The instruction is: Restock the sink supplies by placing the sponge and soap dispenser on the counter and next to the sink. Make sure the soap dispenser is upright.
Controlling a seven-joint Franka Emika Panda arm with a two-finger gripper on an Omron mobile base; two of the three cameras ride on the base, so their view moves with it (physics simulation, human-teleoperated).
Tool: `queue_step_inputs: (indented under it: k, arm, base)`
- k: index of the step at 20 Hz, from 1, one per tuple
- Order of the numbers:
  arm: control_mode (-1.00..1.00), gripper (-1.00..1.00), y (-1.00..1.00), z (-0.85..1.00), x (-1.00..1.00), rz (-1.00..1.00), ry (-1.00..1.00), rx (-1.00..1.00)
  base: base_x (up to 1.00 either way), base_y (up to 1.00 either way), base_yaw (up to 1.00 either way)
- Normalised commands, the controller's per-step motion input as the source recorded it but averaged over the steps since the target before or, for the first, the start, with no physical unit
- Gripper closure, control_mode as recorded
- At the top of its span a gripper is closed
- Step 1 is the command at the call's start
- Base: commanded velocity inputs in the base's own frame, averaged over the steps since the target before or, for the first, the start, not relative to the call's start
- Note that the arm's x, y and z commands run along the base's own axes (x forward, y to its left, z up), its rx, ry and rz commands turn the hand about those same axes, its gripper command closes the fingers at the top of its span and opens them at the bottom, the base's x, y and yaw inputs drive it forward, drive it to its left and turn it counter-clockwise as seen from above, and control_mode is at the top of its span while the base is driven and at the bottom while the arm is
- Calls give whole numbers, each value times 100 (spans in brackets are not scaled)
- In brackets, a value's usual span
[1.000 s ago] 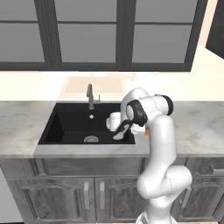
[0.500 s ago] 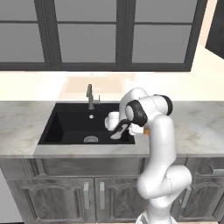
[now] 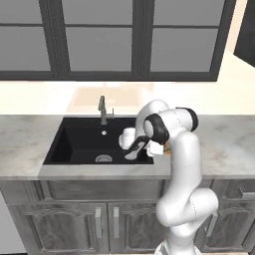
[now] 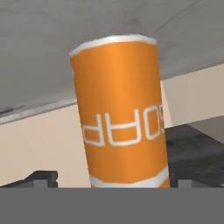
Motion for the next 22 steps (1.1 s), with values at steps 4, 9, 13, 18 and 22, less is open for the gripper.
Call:
queue_step_inputs:
  k: [4, 9, 13, 18, 22]
  arm:
    - [-100, -100, 4, 30, -33, 0, -7, 0]
    - [-100, -100, 24, 38, -18, 0, -11, 0]
    - [-100, -100, 31, 32, 0, 0, -15, 0]
    - [-100, -100, 31, 45, -34, 0, -25, 0]
    - [-100, -100, 31, 19, -14, 0, -18, 0]
  base:
    - [0, 0, 0]
    - [0, 0, 0]
    - [0, 0, 0]
    - [0, 0, 0]
    - [0, 0, 0]
